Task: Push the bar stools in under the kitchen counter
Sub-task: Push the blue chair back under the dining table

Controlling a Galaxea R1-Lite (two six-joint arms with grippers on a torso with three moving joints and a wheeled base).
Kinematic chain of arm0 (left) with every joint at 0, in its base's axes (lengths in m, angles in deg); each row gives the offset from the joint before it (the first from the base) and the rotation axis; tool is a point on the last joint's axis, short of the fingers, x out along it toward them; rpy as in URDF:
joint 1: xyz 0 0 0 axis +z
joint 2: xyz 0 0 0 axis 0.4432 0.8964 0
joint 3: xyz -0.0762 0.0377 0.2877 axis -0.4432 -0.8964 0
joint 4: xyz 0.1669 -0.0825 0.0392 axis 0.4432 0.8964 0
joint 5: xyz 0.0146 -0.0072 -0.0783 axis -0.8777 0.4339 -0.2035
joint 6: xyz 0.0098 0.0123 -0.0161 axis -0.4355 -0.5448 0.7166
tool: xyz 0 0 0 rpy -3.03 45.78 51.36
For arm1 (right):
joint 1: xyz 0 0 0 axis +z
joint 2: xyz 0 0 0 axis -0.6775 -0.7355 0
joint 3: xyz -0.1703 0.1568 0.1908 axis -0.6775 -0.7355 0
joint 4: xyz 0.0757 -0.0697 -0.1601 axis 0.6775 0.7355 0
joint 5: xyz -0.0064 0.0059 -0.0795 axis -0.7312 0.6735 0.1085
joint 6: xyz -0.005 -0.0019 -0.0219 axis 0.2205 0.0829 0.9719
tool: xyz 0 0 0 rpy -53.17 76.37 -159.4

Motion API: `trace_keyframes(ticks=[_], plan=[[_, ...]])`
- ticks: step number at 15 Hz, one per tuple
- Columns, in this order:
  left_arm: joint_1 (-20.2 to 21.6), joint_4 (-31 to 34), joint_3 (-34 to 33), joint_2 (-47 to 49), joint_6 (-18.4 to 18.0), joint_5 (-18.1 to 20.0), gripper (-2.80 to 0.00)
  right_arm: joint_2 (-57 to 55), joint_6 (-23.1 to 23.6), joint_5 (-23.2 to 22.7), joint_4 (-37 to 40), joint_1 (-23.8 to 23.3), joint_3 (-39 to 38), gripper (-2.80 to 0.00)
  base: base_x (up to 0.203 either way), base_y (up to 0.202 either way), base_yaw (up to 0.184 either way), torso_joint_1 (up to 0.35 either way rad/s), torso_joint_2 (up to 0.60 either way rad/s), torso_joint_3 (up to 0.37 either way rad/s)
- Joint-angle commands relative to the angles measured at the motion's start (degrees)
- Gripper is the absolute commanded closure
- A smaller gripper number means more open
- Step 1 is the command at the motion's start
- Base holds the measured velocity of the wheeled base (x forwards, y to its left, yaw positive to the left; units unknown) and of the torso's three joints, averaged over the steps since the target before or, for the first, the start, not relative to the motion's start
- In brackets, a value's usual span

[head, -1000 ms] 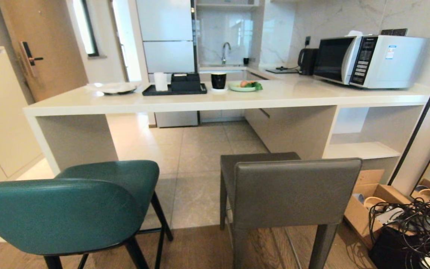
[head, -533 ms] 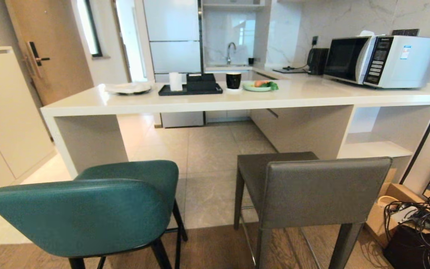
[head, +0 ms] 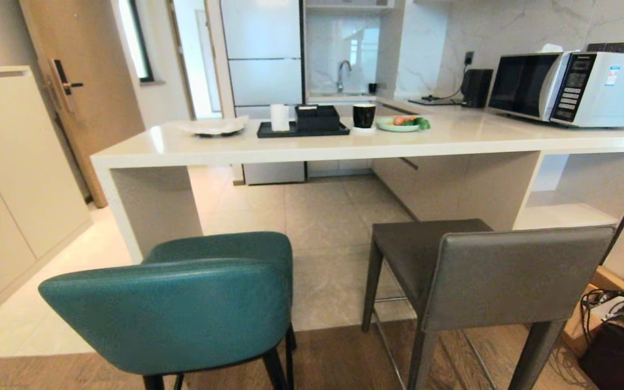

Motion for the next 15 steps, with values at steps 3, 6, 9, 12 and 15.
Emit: trace_keyframes(ticks=[3,6,9,12,15], plan=[[0.01,0.0,-0.01,0.07,0.0,0.01,0.0,-0.07,-0.52,0.2,0.04,0.0,0.0,0.0,0.0,0.196,-0.001,0.001,0.0,0.002],[0.01,0.0,-0.01,-0.01,0.0,0.01,0.0,-0.07,-0.54,0.2,0.04,0.0,0.0,0.0,0.0,0.198,-0.002,0.001,0.0,0.004],[0.01,0.0,-0.01,-0.01,0.0,0.01,0.0,-0.07,-1.42,0.46,-0.01,0.0,0.0,0.0,0.0,0.195,0.001,0.004,0.0,0.003],[0.01,0.0,-0.01,-0.01,0.0,0.01,0.0,-0.07,-2.39,0.47,-0.05,0.0,0.0,0.0,0.0,0.193,-0.001,0.002,0.0,0.003],[0.01,0.0,-0.01,-0.01,0.09,0.01,0.0,-0.07,-2.56,0.64,-0.05,0.0,0.0,0.0,0.0,0.064,-0.002,0.003,0.0,0.001]])
